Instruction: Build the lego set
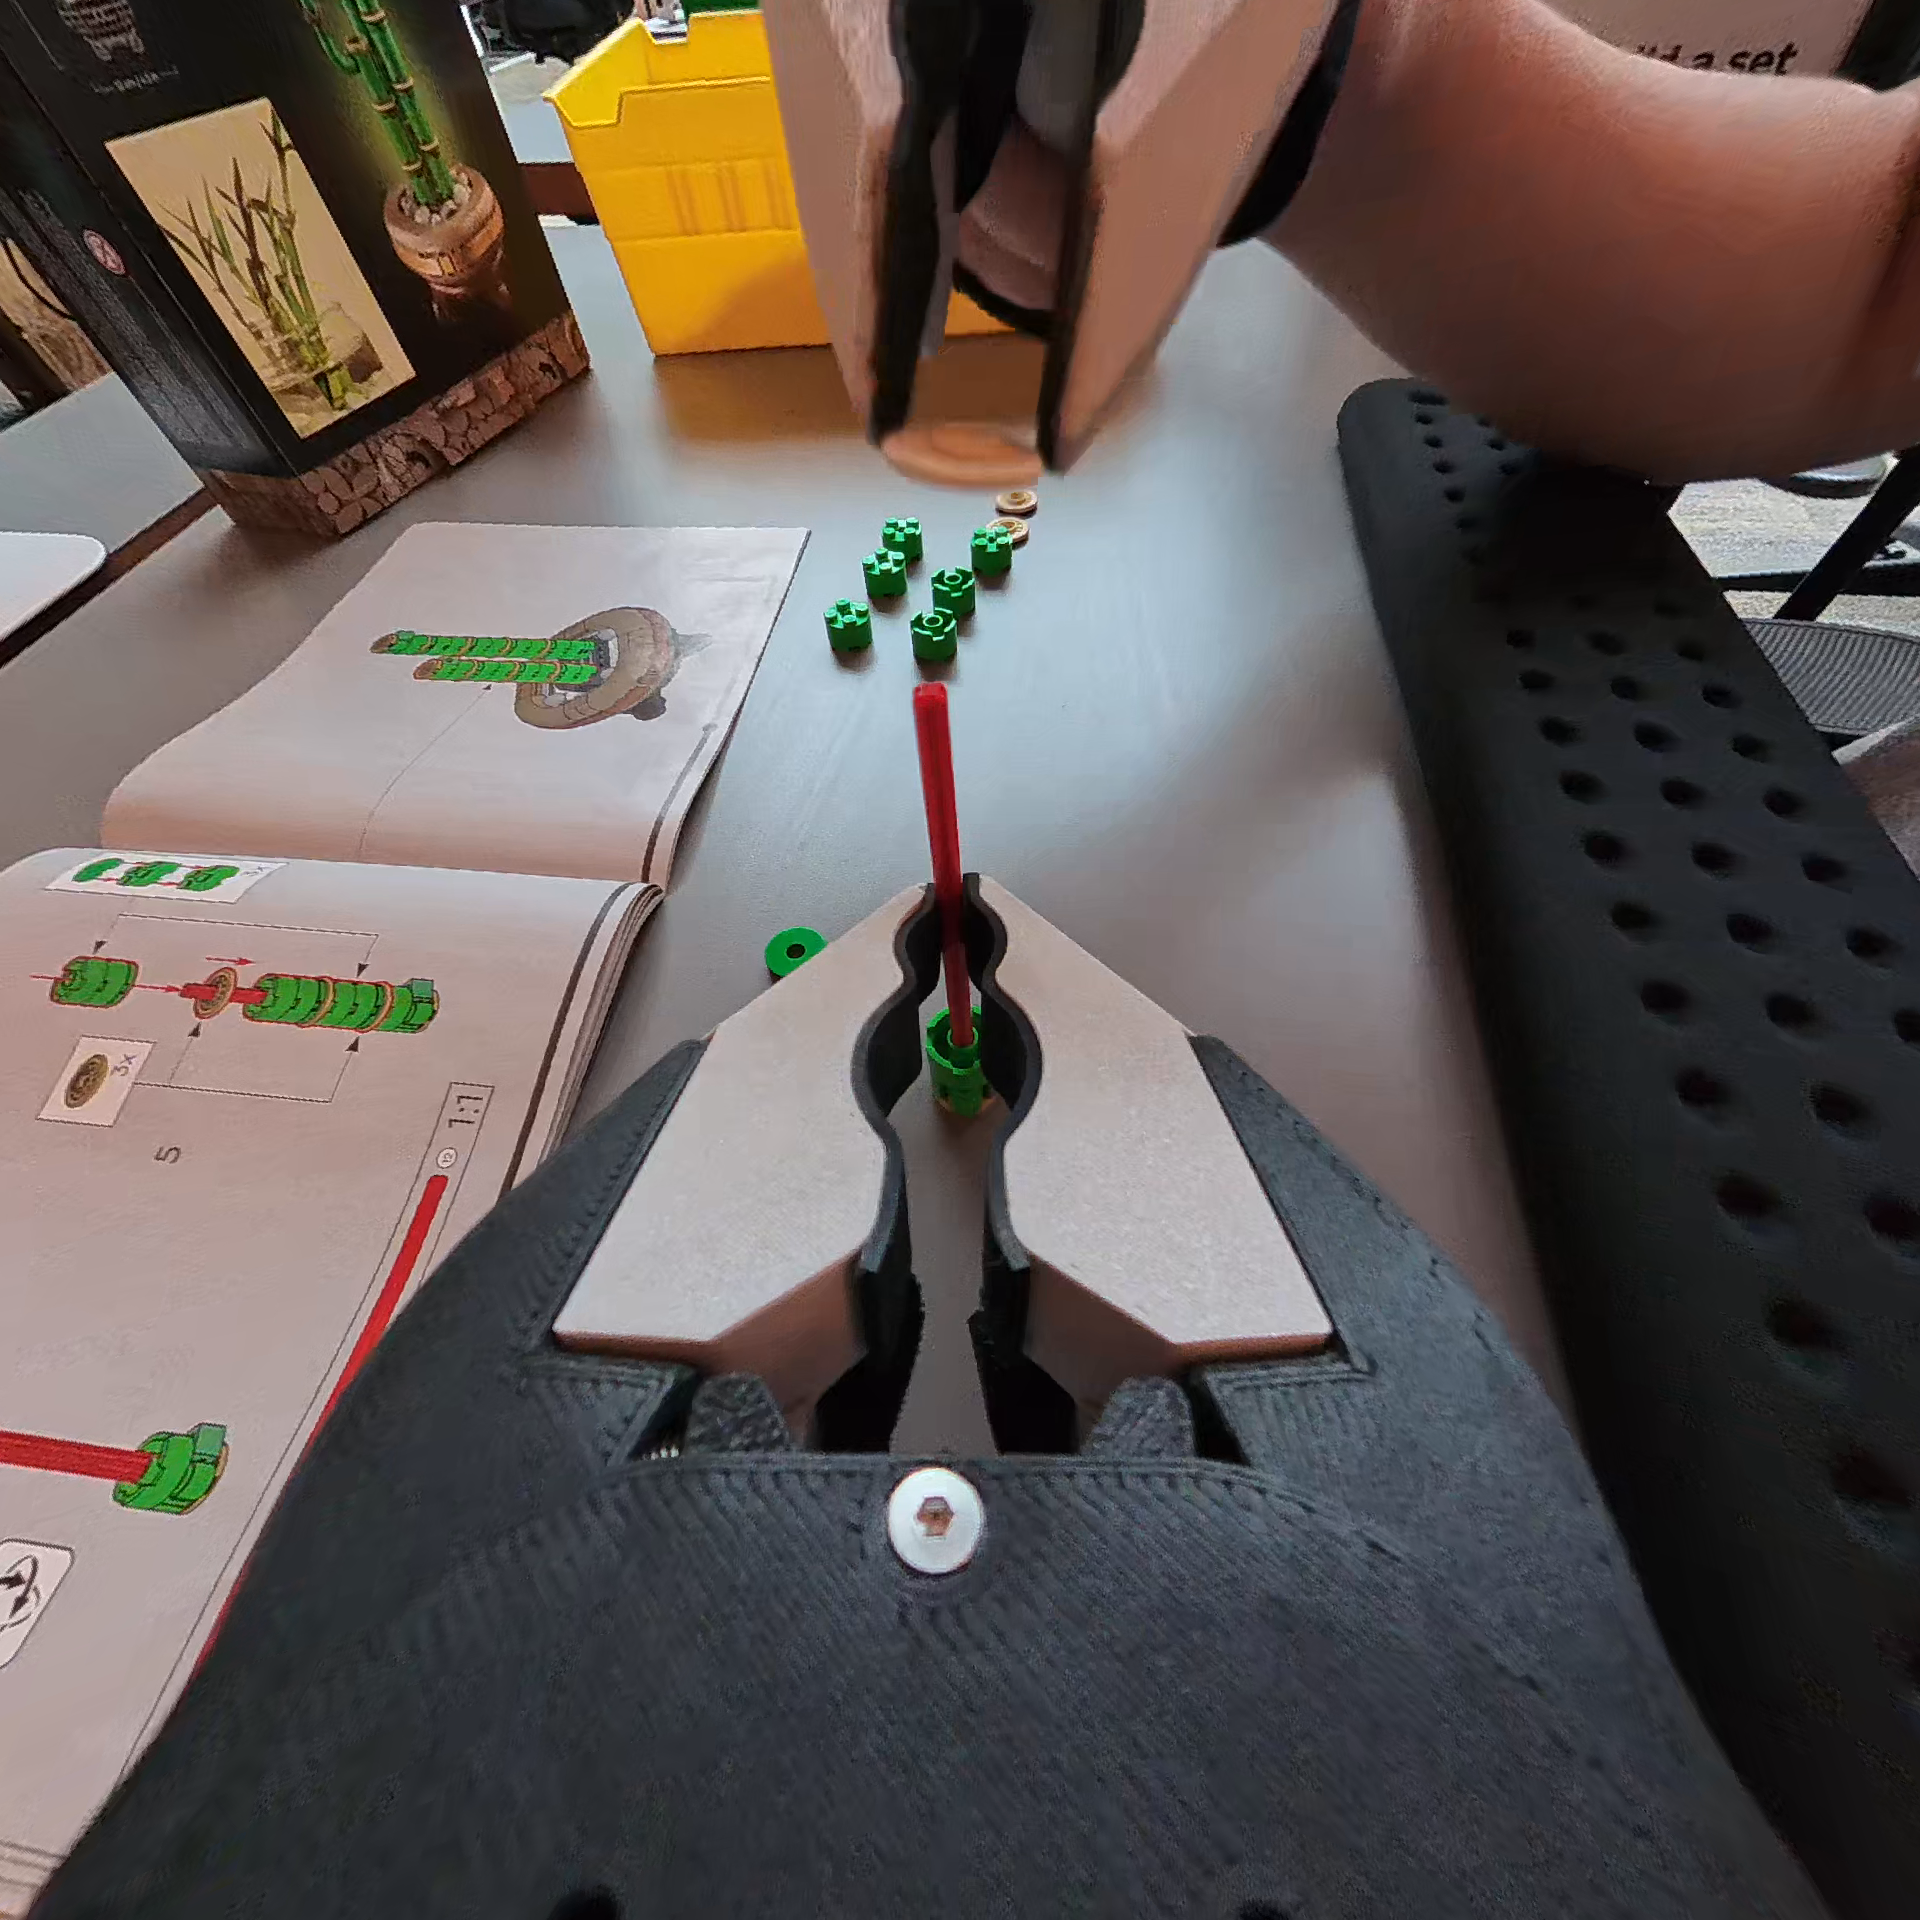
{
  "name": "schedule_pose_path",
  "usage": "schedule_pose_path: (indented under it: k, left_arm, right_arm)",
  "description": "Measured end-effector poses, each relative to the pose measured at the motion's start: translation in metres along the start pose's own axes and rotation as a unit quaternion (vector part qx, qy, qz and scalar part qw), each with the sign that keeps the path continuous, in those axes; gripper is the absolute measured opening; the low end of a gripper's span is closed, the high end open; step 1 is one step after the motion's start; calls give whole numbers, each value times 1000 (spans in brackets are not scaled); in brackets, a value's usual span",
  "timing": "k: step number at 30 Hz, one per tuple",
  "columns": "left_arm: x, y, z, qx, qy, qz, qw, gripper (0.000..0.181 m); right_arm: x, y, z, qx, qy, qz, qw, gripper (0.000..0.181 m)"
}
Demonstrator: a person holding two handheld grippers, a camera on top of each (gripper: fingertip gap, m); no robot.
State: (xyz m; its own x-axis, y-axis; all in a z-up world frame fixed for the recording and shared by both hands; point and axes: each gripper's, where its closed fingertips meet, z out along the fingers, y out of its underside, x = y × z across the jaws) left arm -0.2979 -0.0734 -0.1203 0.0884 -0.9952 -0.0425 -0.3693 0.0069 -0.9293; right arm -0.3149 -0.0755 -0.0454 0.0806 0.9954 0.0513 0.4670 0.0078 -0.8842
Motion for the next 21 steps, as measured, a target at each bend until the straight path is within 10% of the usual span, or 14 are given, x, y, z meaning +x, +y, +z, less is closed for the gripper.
schedule_pose_path:
  k: [21]
  left_arm:
    - [-6,0,-4,-37,-34,41,998,1]
  right_arm:
    - [4,9,14,-49,1,-27,998,14]
